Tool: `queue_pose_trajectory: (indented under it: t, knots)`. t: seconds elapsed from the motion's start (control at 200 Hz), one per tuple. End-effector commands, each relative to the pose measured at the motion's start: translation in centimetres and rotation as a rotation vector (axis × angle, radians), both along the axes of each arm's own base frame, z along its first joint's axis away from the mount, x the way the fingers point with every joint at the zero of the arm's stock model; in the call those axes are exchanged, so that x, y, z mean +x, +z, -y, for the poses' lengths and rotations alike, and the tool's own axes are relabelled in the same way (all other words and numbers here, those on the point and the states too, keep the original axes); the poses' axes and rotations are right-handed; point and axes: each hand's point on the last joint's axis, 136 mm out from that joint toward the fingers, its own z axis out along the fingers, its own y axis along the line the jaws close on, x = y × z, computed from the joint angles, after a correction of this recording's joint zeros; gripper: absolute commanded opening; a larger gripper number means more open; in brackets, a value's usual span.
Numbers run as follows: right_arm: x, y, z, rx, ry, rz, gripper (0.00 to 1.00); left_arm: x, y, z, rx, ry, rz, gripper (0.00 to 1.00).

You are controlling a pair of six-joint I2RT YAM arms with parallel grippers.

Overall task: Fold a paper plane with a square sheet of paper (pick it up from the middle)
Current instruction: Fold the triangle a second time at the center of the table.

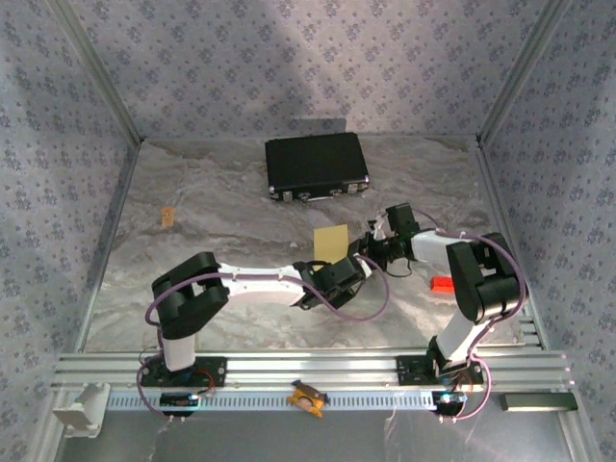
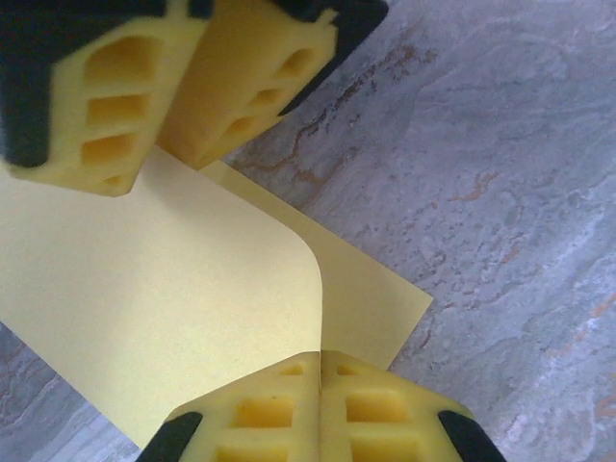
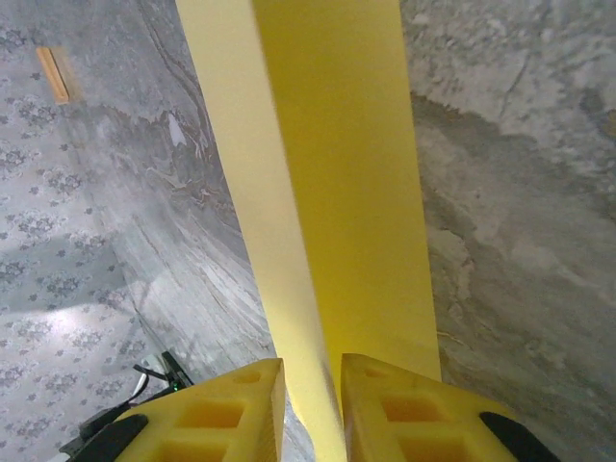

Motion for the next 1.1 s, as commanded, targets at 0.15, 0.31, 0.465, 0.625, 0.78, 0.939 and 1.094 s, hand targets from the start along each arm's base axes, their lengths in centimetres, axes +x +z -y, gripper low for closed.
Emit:
queue_pose_trajectory:
  t: [0.15,0.31,0.465,0.625,0.78,0.939,1.094]
  knots:
    - [-0.3,0.8,2.0,-0.035,-0.055,0.025,0.34,0.2,3.1,0.6,-0.205,0.042,-0.137,0.0]
    - [-0.3,1.0,3.1,-0.064,-0.088,0.033,0.4,0.1,3.1,0.6,-0.242,0.044,-0.202,0.0]
    - [-0.3,1.2,4.1,-0.11,-0.119,0.047,0.44,0.2,3.4,0.5,-0.296,0.058,-0.251,0.0]
    - [-0.3,1.4,4.9,-0.136,-0.15,0.06,0.45,0.6,3.8,0.3,-0.336,0.079,-0.267,0.0]
    - [-0.3,1.5,5.4,-0.143,-0.166,0.066,0.46,0.8,3.9,0.1,-0.361,0.09,-0.286,0.0]
    - [-0.5,1.7,5.7,-0.148,-0.183,0.078,0.46,1.1,4.4,0.1,-0.422,0.104,-0.325,0.0]
    - [-0.5,1.9,6.0,-0.147,-0.198,0.089,0.46,1.4,4.4,-0.2,-0.466,0.119,-0.369,0.0]
